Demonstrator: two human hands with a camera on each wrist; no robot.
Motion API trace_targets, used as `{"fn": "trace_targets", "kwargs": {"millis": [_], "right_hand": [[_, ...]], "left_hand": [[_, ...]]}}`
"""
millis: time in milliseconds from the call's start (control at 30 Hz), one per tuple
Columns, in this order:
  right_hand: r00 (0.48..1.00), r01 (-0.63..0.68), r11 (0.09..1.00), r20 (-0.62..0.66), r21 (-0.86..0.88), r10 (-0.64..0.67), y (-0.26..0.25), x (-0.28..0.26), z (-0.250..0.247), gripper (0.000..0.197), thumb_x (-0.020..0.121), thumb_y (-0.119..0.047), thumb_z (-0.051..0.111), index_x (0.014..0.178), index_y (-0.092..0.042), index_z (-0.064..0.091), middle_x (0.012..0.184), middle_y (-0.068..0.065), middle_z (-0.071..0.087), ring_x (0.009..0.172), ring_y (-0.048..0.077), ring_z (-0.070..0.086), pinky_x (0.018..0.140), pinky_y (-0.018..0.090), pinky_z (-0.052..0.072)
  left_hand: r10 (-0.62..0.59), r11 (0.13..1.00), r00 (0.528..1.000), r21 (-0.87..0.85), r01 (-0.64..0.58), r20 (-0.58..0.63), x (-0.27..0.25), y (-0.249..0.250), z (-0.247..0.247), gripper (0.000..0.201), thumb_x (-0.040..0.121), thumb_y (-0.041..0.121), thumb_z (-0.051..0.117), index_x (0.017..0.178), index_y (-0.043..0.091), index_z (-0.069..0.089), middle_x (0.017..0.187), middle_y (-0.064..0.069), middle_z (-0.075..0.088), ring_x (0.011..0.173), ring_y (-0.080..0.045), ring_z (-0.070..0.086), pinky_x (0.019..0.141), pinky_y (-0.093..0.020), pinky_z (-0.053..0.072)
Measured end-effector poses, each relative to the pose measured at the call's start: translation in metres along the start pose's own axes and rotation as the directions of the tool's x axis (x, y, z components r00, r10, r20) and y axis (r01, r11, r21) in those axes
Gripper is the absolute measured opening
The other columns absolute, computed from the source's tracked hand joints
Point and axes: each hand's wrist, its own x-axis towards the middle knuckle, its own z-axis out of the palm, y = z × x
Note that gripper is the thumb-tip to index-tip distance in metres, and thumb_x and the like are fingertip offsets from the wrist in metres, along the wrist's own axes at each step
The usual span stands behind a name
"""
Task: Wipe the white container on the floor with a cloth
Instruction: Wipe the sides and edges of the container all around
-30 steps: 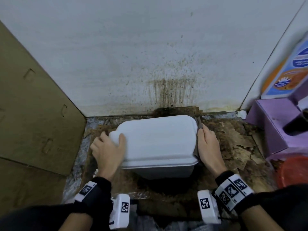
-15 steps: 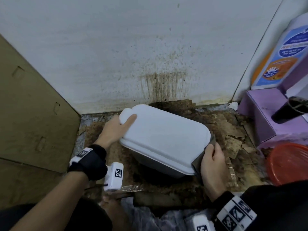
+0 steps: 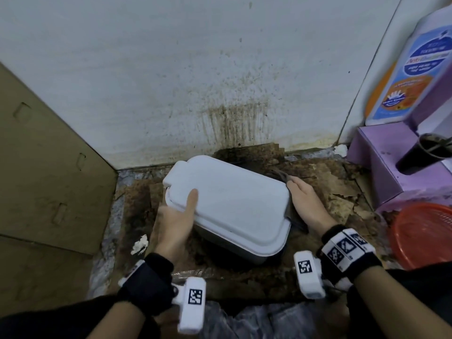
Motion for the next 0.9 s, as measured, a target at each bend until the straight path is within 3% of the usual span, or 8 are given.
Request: {"fn": "trace_targets", "kwargs": {"millis": [33, 100, 267, 333, 533, 667, 800, 900], "right_hand": [[0.998, -0.002, 0.999, 0.066, -0.041, 0.005, -0.008, 0.003, -0.004, 0.043, 0.112, -0.031, 0.035, 0.151, -0.02, 0.047, 0.138, -0.01, 0.052, 0.125, 0.009, 0.047, 0.105, 0.028, 0.035], [0.99, 0.01, 0.996, 0.14, -0.088, 0.002, -0.015, 0.006, -0.007, 0.044, 0.112, -0.031, 0.034, 0.153, -0.019, 0.044, 0.138, -0.01, 0.049, 0.126, 0.006, 0.043, 0.103, 0.024, 0.031], [0.994, 0.019, 1.0, 0.111, 0.014, -0.021, -0.009, 0.0, -0.004, 0.042, 0.112, -0.029, 0.035, 0.152, -0.019, 0.045, 0.14, -0.009, 0.053, 0.124, 0.008, 0.049, 0.103, 0.024, 0.036], [0.998, 0.026, 0.998, 0.056, 0.059, -0.029, -0.003, -0.009, -0.002, 0.04, 0.112, -0.028, 0.036, 0.149, -0.02, 0.048, 0.133, -0.012, 0.054, 0.121, 0.008, 0.05, 0.097, 0.023, 0.04], [0.985, 0.08, 0.989, -0.16, 0.125, -0.06, 0.022, -0.045, 0.024, 0.039, 0.111, -0.031, 0.036, 0.144, -0.023, 0.053, 0.142, -0.005, 0.054, 0.132, 0.013, 0.048, 0.115, 0.037, 0.037], [0.967, 0.079, 0.984, -0.252, 0.16, -0.037, 0.028, -0.062, 0.042, 0.044, 0.111, -0.029, 0.034, 0.152, -0.02, 0.045, 0.142, -0.005, 0.047, 0.132, 0.008, 0.041, 0.11, 0.025, 0.031], [0.958, 0.101, 0.986, -0.28, 0.132, -0.061, 0.042, -0.071, 0.059, 0.044, 0.111, -0.025, 0.035, 0.154, -0.015, 0.043, 0.14, -0.001, 0.047, 0.122, -0.007, 0.039, 0.097, -0.001, 0.026], [0.958, 0.099, 0.985, -0.281, 0.142, -0.055, 0.049, -0.064, 0.066, 0.044, 0.111, -0.032, 0.035, 0.152, -0.019, 0.046, 0.142, -0.004, 0.051, 0.127, 0.0, 0.045, 0.114, 0.019, 0.032]], "left_hand": [[-0.034, 0.986, 0.997, -0.158, 0.044, 0.068, -0.013, -0.002, 0.01, 0.054, 0.091, 0.063, 0.071, 0.125, 0.022, 0.065, 0.123, 0.005, 0.071, 0.108, -0.011, 0.068, 0.087, -0.026, 0.057], [-0.072, 0.941, 0.979, -0.312, 0.131, 0.192, -0.03, -0.006, 0.029, 0.044, 0.095, 0.044, 0.074, 0.133, 0.023, 0.065, 0.125, 0.007, 0.076, 0.115, -0.014, 0.072, 0.088, -0.034, 0.062], [-0.058, 0.916, 0.983, -0.381, 0.121, 0.173, -0.038, -0.005, 0.035, 0.048, 0.092, 0.04, 0.078, 0.13, 0.012, 0.069, 0.121, 0.003, 0.079, 0.116, -0.018, 0.074, 0.099, -0.043, 0.06], [-0.038, 0.928, 0.973, -0.354, 0.119, 0.228, -0.033, 0.0, 0.029, 0.045, 0.095, 0.037, 0.076, 0.129, 0.009, 0.069, 0.121, -0.001, 0.079, 0.116, -0.02, 0.074, 0.1, -0.045, 0.059], [0.038, 0.99, 0.894, -0.14, 0.028, 0.447, 0.002, 0.041, 0.003, 0.041, 0.102, 0.036, 0.067, 0.131, 0.007, 0.069, 0.122, -0.001, 0.079, 0.113, -0.016, 0.075, 0.08, -0.022, 0.062], [0.097, 0.994, 0.827, -0.016, -0.107, 0.554, 0.022, 0.067, 0.004, 0.036, 0.105, 0.034, 0.061, 0.132, 0.013, 0.068, 0.124, 0.002, 0.078, 0.114, -0.014, 0.075, 0.091, -0.026, 0.062], [0.091, 0.988, 0.78, 0.041, -0.148, 0.619, 0.048, 0.067, 0.008, 0.054, 0.1, 0.049, 0.066, 0.145, 0.02, 0.059, 0.137, 0.003, 0.071, 0.124, -0.019, 0.07, 0.109, -0.045, 0.053], [0.082, 0.986, 0.792, 0.068, -0.154, 0.605, 0.059, 0.056, 0.005, 0.069, 0.092, 0.064, 0.07, 0.149, 0.028, 0.054, 0.139, 0.009, 0.07, 0.124, -0.015, 0.07, 0.11, -0.046, 0.052]]}}
